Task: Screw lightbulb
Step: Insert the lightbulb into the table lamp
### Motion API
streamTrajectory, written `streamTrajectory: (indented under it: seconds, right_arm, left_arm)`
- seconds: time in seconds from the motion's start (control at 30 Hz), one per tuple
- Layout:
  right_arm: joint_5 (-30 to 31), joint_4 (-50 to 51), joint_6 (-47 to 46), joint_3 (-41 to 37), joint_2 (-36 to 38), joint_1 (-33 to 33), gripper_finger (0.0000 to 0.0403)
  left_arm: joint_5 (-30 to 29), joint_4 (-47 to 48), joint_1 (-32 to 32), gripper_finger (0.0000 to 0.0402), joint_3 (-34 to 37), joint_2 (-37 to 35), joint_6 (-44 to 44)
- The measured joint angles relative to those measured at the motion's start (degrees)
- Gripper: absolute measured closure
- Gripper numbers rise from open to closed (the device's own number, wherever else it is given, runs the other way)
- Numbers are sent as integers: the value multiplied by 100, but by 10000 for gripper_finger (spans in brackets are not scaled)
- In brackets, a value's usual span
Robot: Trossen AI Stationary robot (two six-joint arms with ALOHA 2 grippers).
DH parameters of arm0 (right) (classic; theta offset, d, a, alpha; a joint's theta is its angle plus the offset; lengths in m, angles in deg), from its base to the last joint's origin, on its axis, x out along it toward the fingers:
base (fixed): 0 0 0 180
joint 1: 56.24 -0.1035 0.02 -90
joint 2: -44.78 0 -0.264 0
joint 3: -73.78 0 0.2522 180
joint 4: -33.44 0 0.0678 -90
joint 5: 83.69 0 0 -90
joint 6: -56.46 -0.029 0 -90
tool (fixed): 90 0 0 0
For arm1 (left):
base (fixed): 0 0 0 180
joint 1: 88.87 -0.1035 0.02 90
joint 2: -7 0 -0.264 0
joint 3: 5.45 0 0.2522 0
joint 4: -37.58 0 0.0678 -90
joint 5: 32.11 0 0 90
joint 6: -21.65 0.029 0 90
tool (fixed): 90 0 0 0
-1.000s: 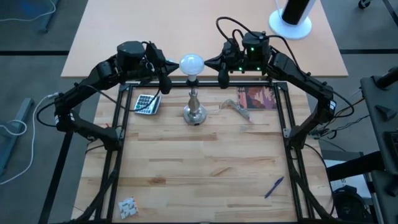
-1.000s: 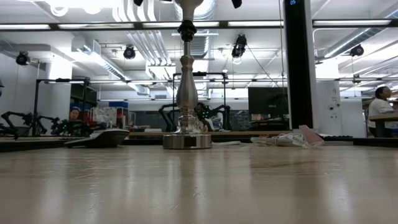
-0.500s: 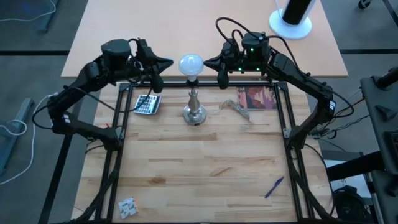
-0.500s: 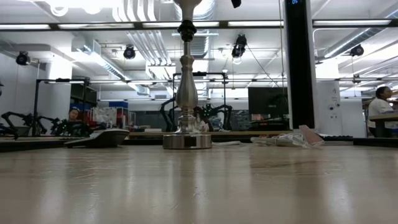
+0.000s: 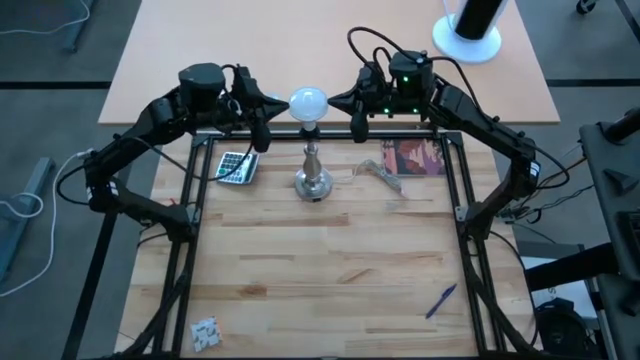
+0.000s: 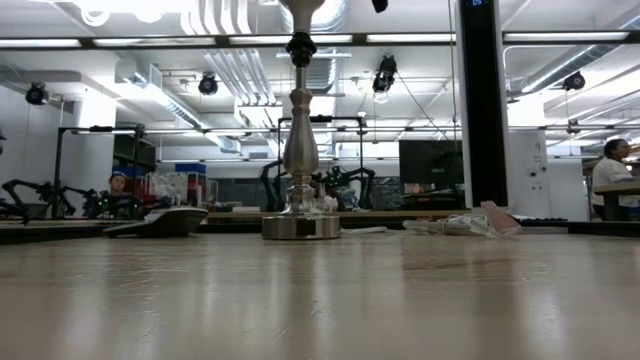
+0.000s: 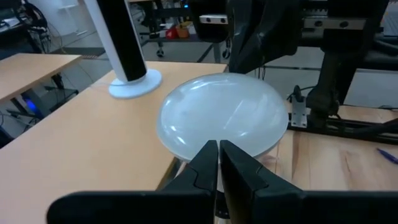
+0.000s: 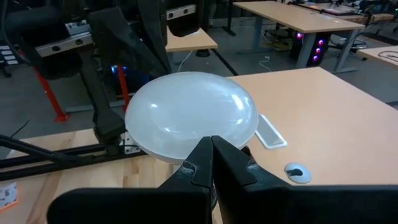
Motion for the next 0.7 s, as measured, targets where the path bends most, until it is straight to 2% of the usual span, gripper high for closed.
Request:
streamTrajectory:
  seconds: [0.37,0.5,0.63,0.7]
  right_arm:
    - [-234,-102,-16,-2,4,-11,403]
    - [248,-96,135,30,32,-21,403]
    - [1160,-76,183,140,72,-14,403]
    - [1315,2,171,128,78,39,403]
  left_arm:
    - [-84,-187,-2,391,-9,174,133]
    - [-315,-164,0,391,-3,125,147]
    - [-361,-69,0,398,13,86,179]
    - [-359,-64,0,400,13,56,177]
